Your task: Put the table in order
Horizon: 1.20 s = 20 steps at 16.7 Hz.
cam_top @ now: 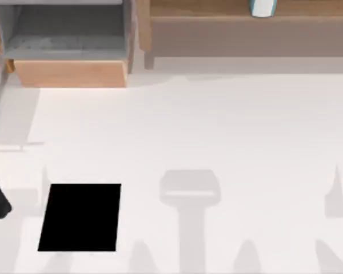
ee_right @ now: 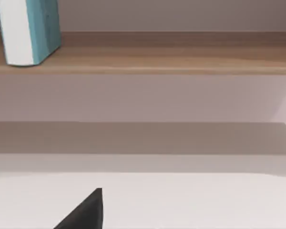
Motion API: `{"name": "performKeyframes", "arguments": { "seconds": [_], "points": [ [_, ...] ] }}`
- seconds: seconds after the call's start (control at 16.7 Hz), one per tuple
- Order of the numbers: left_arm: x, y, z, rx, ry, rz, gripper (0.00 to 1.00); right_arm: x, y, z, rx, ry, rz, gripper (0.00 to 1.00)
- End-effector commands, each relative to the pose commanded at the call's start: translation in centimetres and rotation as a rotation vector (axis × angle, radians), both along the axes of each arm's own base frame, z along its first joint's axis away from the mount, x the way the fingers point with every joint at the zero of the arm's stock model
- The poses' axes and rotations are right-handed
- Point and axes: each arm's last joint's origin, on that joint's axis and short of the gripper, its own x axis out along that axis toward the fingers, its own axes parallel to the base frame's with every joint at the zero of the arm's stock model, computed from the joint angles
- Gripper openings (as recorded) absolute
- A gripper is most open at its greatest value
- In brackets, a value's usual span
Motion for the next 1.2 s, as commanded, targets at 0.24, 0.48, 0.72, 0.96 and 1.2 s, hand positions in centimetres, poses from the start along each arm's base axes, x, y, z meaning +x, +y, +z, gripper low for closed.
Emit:
{"name": "performKeyframes", "arguments": {
  "seconds": [0.24,0.48,0.72,0.96,1.2],
  "points": [
    [0.0,0.0,0.6,0.007,0.015,0.003,1.0,0.0,0.0,0.0,0.0,0.0,0.0,1.0],
    [0.4,0.4,4.5,0.051,0.112,0.025,1.0,0.0,0.0,0.0,0.0,0.0,0.0,1.0],
    [3.3,1.3,11.2,0.124,0.3,0.055,1.0,0.0,0.0,0.0,0.0,0.0,0.0,1.0],
    [11.0,3.7,17.1,0.195,0.586,0.064,1.0,0.0,0.0,0.0,0.0,0.0,0.0,1.0],
    [21.7,8.0,17.2,0.233,0.918,0.026,1.0,0.0,0.0,0.0,0.0,0.0,0.0,1.0]
  ]
}}
